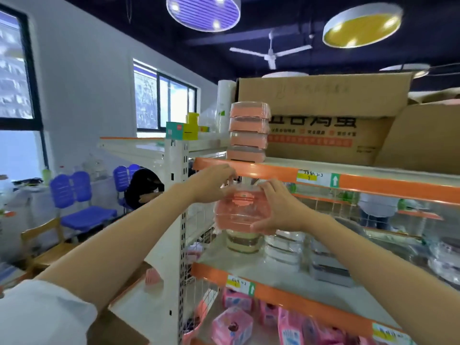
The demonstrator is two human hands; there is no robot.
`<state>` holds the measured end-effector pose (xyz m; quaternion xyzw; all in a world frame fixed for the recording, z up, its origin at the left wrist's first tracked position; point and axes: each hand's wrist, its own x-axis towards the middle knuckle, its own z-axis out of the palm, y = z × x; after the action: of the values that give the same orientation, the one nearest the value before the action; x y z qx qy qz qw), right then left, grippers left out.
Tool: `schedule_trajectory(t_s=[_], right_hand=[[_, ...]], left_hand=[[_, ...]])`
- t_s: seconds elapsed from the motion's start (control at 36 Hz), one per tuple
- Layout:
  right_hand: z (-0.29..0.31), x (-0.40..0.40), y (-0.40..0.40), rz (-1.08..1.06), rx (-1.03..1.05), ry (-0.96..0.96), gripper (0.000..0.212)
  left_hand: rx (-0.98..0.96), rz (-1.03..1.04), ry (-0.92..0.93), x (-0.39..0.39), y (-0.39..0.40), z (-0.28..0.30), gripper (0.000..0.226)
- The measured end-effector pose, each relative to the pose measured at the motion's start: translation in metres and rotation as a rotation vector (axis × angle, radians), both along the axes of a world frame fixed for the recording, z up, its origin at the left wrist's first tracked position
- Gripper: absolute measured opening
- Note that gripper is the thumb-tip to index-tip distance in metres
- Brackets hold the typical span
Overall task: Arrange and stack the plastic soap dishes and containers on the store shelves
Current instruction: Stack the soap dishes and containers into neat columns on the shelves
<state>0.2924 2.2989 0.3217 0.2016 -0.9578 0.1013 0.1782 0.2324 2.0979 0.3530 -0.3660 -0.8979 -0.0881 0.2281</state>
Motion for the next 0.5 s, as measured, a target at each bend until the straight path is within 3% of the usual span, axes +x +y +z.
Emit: schedule_trajectory(t_s=[0.28,0.5], right_hand=[[0.079,-0.032,0.008,-0.105,-0.133,0.122,0.098],[0.139,-0.097,0.011,-0.164,-0.170,0.203,0.100]], left_hand=[[0.210,0.016,0.082,-0.034,-0.006,0.077,0.020],[0.291,0.061,0.134,-0.099,-0.002,0.115,0.026]])
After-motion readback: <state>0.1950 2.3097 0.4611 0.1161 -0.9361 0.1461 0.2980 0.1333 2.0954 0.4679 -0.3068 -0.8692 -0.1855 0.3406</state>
